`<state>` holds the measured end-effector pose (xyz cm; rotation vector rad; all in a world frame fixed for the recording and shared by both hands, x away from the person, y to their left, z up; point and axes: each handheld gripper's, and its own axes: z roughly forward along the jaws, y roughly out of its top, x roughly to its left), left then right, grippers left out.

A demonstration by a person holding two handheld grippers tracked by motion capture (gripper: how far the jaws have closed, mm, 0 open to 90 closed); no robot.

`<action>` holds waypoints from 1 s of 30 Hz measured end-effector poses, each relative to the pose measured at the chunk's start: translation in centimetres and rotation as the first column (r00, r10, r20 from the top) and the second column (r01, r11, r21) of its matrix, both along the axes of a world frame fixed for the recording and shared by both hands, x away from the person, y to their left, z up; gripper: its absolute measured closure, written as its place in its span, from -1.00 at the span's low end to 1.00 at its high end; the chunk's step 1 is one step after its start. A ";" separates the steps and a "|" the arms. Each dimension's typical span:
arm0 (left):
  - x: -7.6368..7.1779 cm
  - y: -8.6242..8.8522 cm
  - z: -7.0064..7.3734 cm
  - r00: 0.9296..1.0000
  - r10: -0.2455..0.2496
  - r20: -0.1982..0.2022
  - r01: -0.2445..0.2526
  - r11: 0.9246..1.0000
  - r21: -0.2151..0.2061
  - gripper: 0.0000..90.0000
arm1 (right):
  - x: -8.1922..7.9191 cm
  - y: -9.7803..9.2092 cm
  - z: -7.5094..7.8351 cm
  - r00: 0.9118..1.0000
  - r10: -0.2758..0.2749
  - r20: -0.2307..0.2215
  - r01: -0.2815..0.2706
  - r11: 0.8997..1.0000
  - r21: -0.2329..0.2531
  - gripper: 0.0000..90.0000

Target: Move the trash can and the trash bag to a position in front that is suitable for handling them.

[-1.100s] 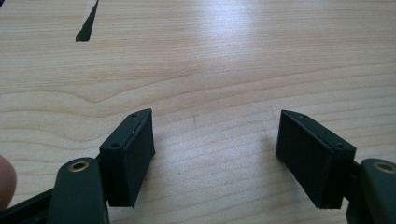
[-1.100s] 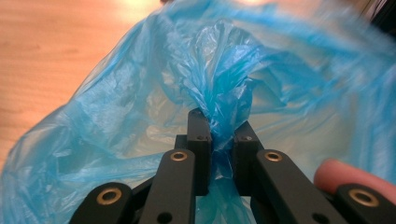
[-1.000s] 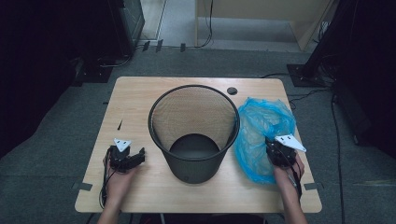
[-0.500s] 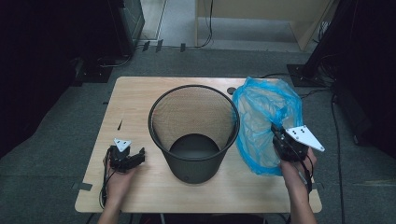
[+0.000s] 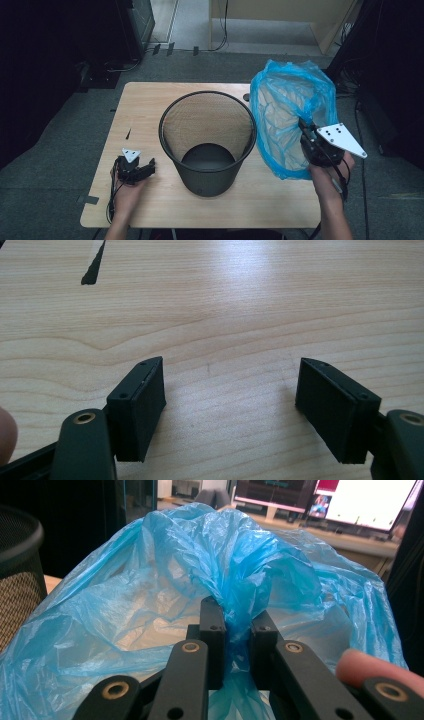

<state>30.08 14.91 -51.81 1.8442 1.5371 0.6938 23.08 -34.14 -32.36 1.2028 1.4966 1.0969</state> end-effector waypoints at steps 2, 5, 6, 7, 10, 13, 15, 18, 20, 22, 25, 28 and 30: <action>0.0 0.0 0.0 1.000 0.000 0.000 0.000 1.000 0.000 -0.37 | -0.2 0.0 0.9 1.000 0.001 0.017 -0.001 1.000 -0.013 0.84; 0.0 0.0 0.0 1.000 0.000 0.000 0.000 1.000 0.000 -0.37 | -0.4 0.0 2.2 0.999 0.007 0.035 -0.006 1.000 -0.027 0.84; 0.0 0.0 0.0 1.000 0.000 -0.001 0.000 1.000 0.000 -0.37 | -0.5 0.1 2.5 0.999 0.007 0.039 -0.006 1.000 -0.030 0.84; 0.0 0.0 0.0 1.000 0.001 0.000 -0.001 1.000 -0.001 -0.37 | -0.7 0.2 2.8 0.999 0.010 0.046 -0.008 0.999 -0.033 0.84; 0.0 0.0 0.0 1.000 0.001 0.000 -0.001 1.000 -0.001 -0.37 | -1.1 0.5 3.9 0.997 0.029 0.068 -0.026 0.999 -0.042 0.84; 0.0 0.0 0.0 1.000 0.000 -0.001 0.000 1.000 0.000 -0.37 | -1.5 1.0 4.7 0.995 0.050 0.085 -0.047 0.998 -0.042 0.84; 0.0 0.0 0.0 1.000 0.000 -0.001 0.000 1.000 0.000 -0.37 | -1.9 1.4 5.2 0.993 0.068 0.096 -0.064 0.997 -0.041 0.84; 0.0 0.0 0.0 1.000 0.000 -0.001 0.000 1.000 0.000 -0.37 | -2.2 1.8 5.8 0.990 0.087 0.107 -0.082 0.996 -0.045 0.84; 0.0 0.0 0.0 1.000 0.000 -0.001 0.000 1.000 0.000 -0.37 | -2.5 2.1 6.2 0.988 0.103 0.116 -0.099 0.994 -0.045 0.84; 0.0 0.0 0.0 1.000 0.000 -0.001 0.000 1.000 0.000 -0.37 | -2.7 2.3 6.6 0.986 0.112 0.122 -0.107 0.993 -0.045 0.84; 0.0 0.0 0.0 1.000 0.000 -0.002 0.000 1.000 -0.001 -0.37 | -2.9 2.4 7.2 0.984 0.118 0.135 -0.112 0.993 -0.047 0.84; 0.0 0.0 0.0 1.000 0.000 -0.002 0.000 1.000 -0.001 -0.37 | -3.2 2.4 7.7 0.982 0.122 0.144 -0.116 0.992 -0.047 0.84; 0.0 0.0 0.0 1.000 0.000 -0.001 0.000 1.000 -0.001 -0.37 | -3.4 2.5 8.0 0.981 0.125 0.149 -0.119 0.992 -0.048 0.84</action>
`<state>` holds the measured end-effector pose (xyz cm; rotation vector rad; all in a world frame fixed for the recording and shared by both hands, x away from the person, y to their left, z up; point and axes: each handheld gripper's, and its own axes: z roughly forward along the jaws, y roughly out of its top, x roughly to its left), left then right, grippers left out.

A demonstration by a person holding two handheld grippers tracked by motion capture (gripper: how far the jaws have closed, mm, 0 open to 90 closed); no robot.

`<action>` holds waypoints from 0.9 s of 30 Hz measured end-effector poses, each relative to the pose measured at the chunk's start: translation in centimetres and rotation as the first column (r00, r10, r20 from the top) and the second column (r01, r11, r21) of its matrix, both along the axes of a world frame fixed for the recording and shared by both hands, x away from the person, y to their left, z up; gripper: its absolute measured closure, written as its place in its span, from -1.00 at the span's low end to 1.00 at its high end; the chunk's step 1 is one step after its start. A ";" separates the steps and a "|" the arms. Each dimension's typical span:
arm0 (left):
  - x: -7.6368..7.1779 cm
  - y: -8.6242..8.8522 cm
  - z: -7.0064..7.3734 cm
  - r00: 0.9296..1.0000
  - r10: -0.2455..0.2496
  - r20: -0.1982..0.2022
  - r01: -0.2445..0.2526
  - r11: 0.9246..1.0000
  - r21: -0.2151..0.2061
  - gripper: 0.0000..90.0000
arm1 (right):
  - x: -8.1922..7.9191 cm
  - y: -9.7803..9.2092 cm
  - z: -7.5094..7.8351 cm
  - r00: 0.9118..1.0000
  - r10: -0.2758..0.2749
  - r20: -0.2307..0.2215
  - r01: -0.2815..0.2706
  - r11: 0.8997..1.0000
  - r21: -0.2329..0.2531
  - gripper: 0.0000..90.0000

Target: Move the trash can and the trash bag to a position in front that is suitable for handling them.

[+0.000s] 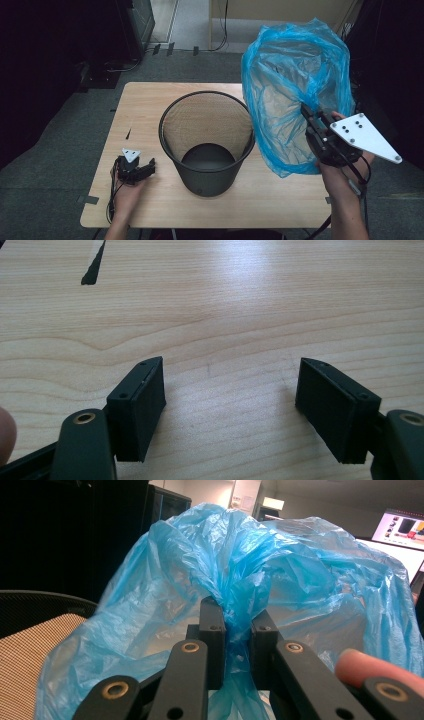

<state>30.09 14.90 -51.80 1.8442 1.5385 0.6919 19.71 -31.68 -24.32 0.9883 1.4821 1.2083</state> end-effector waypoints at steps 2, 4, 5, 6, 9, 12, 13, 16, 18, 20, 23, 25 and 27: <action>0.0 0.0 0.0 1.000 0.000 0.000 0.000 1.000 0.000 -0.37 | -0.2 0.0 0.3 1.000 0.002 0.009 -0.002 1.000 0.001 0.84; 0.0 0.0 0.0 1.000 0.000 0.000 0.000 1.000 0.000 -0.37 | -0.4 0.0 0.6 1.000 0.010 0.013 -0.010 1.000 0.008 0.84; 0.0 0.0 0.0 1.000 0.000 0.000 0.000 1.000 0.000 -0.37 | -0.5 0.0 0.7 1.000 0.014 0.016 -0.014 1.000 0.011 0.84; 0.0 0.0 0.0 1.000 0.000 0.000 0.000 1.000 0.000 -0.37 | -0.6 0.1 0.8 1.000 0.019 0.019 -0.020 1.000 0.010 0.84; 0.0 0.0 0.0 1.000 0.000 0.001 0.000 1.000 0.000 -0.37 | -0.9 0.6 0.9 0.999 0.040 0.021 -0.041 0.999 0.014 0.84; 0.0 0.0 0.0 1.000 0.000 0.001 0.000 1.000 0.000 -0.37 | -1.1 1.3 0.9 0.997 0.069 0.024 -0.069 0.998 0.009 0.84; 0.0 0.0 0.0 1.000 0.000 0.001 0.000 1.000 0.000 -0.37 | -1.2 1.6 0.9 0.997 0.076 0.024 -0.076 0.997 0.007 0.84; 0.0 0.0 0.0 1.000 0.000 0.001 0.000 1.000 0.000 -0.37 | -1.1 2.6 0.9 0.995 0.100 0.025 -0.101 0.995 0.003 0.84; 0.0 0.0 0.0 1.000 0.000 0.001 0.000 1.000 0.000 -0.37 | -0.9 3.2 0.8 0.992 0.121 0.021 -0.121 0.993 0.007 0.84; 0.0 0.0 0.0 1.000 0.001 0.001 -0.001 1.000 0.000 -0.37 | -0.8 3.9 0.7 0.991 0.136 0.020 -0.136 0.991 0.008 0.84; 0.0 0.0 0.0 1.000 0.000 0.001 0.000 1.000 0.000 -0.37 | -0.6 4.9 0.6 0.986 0.165 0.021 -0.166 0.986 0.010 0.84; 0.0 0.0 0.0 1.000 0.000 0.001 0.000 1.000 -0.001 -0.37 | -0.6 5.7 0.5 0.982 0.186 0.020 -0.186 0.982 0.015 0.84; 0.0 0.0 0.0 1.000 0.001 0.002 -0.001 1.000 0.000 -0.37 | -0.5 6.4 0.4 0.978 0.205 0.018 -0.206 0.978 0.015 0.84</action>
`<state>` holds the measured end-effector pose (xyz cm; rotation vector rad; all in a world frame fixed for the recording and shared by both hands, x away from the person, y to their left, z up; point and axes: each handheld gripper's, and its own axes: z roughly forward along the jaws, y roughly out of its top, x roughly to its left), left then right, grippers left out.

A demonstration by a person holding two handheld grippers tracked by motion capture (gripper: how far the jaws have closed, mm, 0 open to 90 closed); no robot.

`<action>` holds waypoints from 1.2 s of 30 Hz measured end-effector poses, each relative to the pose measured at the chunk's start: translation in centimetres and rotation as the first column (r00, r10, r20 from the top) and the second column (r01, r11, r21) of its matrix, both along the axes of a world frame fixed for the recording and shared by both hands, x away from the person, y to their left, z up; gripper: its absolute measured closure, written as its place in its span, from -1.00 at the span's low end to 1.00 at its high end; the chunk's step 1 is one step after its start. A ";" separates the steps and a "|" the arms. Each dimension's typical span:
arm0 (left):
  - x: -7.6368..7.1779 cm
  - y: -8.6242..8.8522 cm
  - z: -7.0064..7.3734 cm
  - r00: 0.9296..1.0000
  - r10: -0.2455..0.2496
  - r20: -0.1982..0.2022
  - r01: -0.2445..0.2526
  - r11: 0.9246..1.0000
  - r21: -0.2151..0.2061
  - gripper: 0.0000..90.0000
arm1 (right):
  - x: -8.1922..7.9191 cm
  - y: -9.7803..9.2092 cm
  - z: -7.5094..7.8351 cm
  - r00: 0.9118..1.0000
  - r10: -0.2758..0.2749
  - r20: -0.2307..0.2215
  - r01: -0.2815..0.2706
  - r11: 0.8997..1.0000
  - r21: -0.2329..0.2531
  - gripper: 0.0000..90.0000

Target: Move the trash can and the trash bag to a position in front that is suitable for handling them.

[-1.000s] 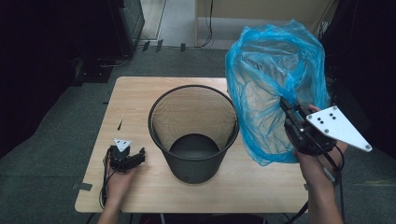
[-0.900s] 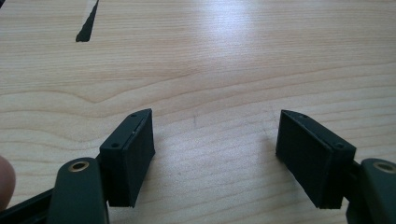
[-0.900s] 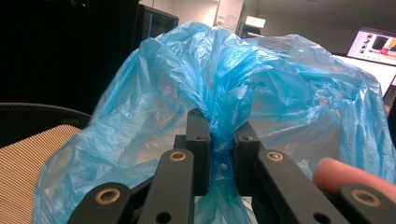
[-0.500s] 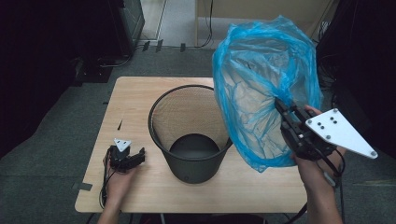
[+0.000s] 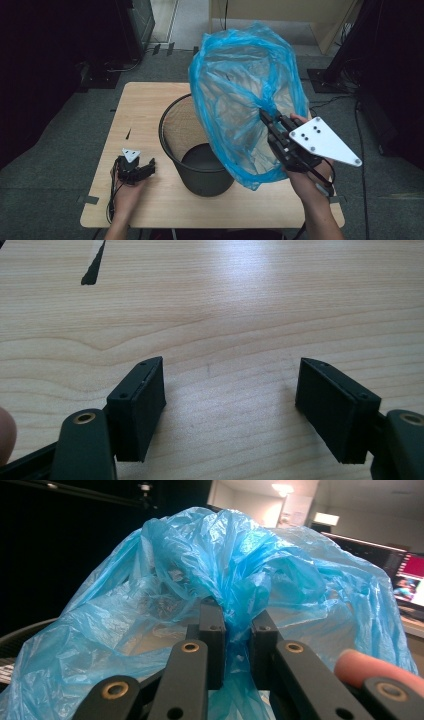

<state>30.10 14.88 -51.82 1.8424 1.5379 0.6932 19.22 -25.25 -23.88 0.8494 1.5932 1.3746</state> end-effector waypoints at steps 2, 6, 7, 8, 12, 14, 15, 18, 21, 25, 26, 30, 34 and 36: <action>0.0 0.0 0.0 1.000 -0.001 0.000 0.001 1.000 0.000 -0.37 | 0.1 0.8 0.0 1.000 0.020 -0.002 -0.020 1.000 -0.003 0.84; 0.0 0.0 0.0 1.000 -0.001 0.001 0.001 1.000 0.000 -0.37 | 0.2 2.4 -0.1 0.998 0.062 -0.007 -0.062 0.998 -0.004 0.84; 0.0 0.0 0.0 1.000 -0.002 0.001 0.002 1.000 0.000 -0.37 | 0.2 2.8 -0.2 0.997 0.071 -0.007 -0.071 0.997 -0.007 0.84; 0.0 0.0 0.0 1.000 -0.002 0.001 0.002 1.000 -0.001 -0.37 | 0.3 3.2 -0.2 0.997 0.080 -0.011 -0.080 0.997 -0.009 0.84; 0.0 0.0 0.0 1.000 -0.004 0.000 0.004 1.000 0.000 -0.37 | 0.4 4.6 -0.5 0.993 0.117 -0.020 -0.118 0.993 -0.018 0.84; 0.0 0.0 0.0 1.000 -0.003 0.000 0.003 1.000 -0.001 -0.37 | 0.5 5.2 -0.7 0.991 0.130 -0.028 -0.131 0.991 -0.025 0.83; 0.0 0.0 0.0 1.000 -0.004 0.000 0.004 1.000 0.000 -0.37 | 0.5 5.3 -0.7 0.990 0.136 -0.031 -0.136 0.990 -0.029 0.82; 0.0 0.0 0.0 1.000 -0.005 -0.002 0.005 1.000 -0.001 -0.37 | 0.6 5.8 -0.9 0.986 0.161 -0.036 -0.162 0.986 -0.040 0.72; 0.0 0.0 0.0 1.000 -0.004 -0.002 0.004 1.000 -0.003 -0.37 | 0.6 5.8 -1.1 0.981 0.191 -0.037 -0.192 0.981 -0.030 0.43; 0.0 0.0 0.0 1.000 -0.005 -0.002 0.005 1.000 -0.005 -0.37 | 0.8 5.7 -1.2 0.974 0.221 -0.055 -0.223 0.975 -0.019 0.16; 0.0 0.0 0.0 1.000 -0.005 -0.002 0.005 1.000 -0.005 -0.37 | 0.7 5.6 -1.2 0.974 0.222 -0.051 -0.223 0.975 -0.015 0.11; 0.0 0.0 0.0 1.000 -0.005 -0.002 0.005 1.000 -0.005 -0.37 | 0.6 5.5 -1.2 0.979 0.199 -0.038 -0.199 0.980 -0.014 -0.09; 0.0 0.1 0.0 1.000 -0.006 -0.002 0.006 1.000 -0.010 -0.37 | 0.6 5.6 -1.3 0.981 0.190 -0.033 -0.191 0.982 -0.017 -0.18; 0.0 0.1 0.0 1.000 -0.007 -0.002 0.006 1.000 -0.012 -0.37 | 0.6 5.6 -1.4 0.982 0.185 -0.035 -0.186 0.982 -0.020 -0.19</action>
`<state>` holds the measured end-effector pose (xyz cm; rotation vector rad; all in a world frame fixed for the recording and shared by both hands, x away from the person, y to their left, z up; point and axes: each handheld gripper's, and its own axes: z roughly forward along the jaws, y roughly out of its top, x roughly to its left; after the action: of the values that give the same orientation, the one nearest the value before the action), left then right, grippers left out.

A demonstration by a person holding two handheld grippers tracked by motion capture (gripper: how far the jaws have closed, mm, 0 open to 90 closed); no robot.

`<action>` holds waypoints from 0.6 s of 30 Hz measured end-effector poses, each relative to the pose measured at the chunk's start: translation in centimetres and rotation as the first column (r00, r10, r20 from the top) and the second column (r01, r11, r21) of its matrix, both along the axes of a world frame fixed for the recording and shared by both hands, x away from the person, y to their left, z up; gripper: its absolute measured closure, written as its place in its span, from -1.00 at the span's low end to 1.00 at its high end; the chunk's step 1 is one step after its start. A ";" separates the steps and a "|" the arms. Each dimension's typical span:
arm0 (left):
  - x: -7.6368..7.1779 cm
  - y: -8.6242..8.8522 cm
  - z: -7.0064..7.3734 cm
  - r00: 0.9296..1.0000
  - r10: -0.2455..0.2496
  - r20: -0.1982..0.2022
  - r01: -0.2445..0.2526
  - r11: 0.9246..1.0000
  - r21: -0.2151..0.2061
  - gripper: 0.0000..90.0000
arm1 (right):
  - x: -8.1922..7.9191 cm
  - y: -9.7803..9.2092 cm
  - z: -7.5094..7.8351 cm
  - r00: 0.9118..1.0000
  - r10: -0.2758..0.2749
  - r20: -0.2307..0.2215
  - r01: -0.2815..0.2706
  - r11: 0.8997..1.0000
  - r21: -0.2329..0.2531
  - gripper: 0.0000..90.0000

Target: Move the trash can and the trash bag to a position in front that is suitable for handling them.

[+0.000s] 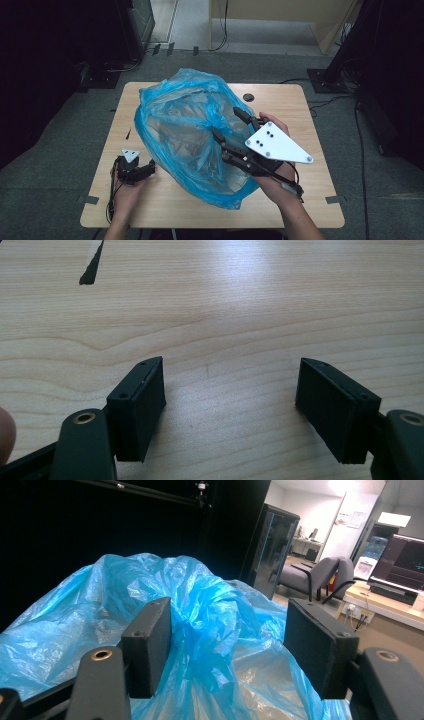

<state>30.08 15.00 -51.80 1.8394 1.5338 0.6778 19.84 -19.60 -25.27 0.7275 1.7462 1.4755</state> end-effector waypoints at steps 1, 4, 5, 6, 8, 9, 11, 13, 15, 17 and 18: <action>0.0 0.0 0.0 1.000 0.000 0.000 0.000 1.000 0.000 -0.37 | 0.0 0.0 -0.1 1.000 -0.005 -0.004 0.005 1.000 0.003 -0.19; 0.0 0.0 0.0 1.000 0.000 0.000 0.000 1.000 0.000 -0.37 | 0.2 0.1 -0.4 1.000 -0.016 -0.009 0.016 1.000 -0.003 -0.21; 0.0 0.0 0.0 1.000 0.000 0.000 0.000 1.000 -0.001 -0.37 | 0.3 0.2 -0.5 1.000 -0.019 -0.011 0.018 1.000 -0.008 -0.21; 0.0 0.0 0.0 1.000 0.000 0.000 0.000 1.000 -0.001 -0.37 | 0.3 0.2 -0.6 1.000 -0.021 -0.015 0.021 1.000 -0.010 -0.21; 0.0 0.1 0.0 1.000 -0.001 0.001 0.001 1.000 -0.002 -0.37 | 0.4 0.4 -0.7 0.999 -0.026 -0.018 0.026 0.999 -0.018 -0.22; 0.0 0.1 0.0 1.000 0.000 0.001 0.000 1.000 -0.003 -0.37 | 0.4 0.5 -0.8 0.999 -0.027 -0.020 0.026 0.999 -0.021 -0.22; 0.0 0.1 0.0 1.000 0.005 0.005 -0.005 1.000 -0.010 -0.37 | 0.5 0.7 -1.1 0.999 -0.029 -0.021 0.029 0.999 -0.031 -0.22; -0.1 0.2 0.0 1.000 0.005 0.008 -0.005 1.000 -0.015 -0.37 | 0.5 0.8 -1.3 0.999 -0.028 -0.026 0.027 0.999 -0.037 -0.22; -0.1 0.3 0.1 1.000 0.005 0.011 -0.005 1.000 -0.021 -0.37 | 0.6 0.9 -1.5 0.999 -0.032 -0.029 0.031 0.998 -0.045 -0.23; -0.2 0.4 0.1 1.000 0.008 0.021 -0.007 0.999 -0.037 -0.37 | 0.6 0.9 -1.8 0.999 -0.031 -0.029 0.029 0.998 -0.052 -0.23; -0.3 0.6 0.2 1.000 0.011 0.027 -0.009 0.999 -0.047 -0.37 | 0.6 1.0 -2.0 0.999 -0.034 -0.030 0.033 0.998 -0.057 -0.23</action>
<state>29.79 15.58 -51.61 1.7819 1.5298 0.6630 20.49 -18.64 -27.27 0.7502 1.7830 1.3940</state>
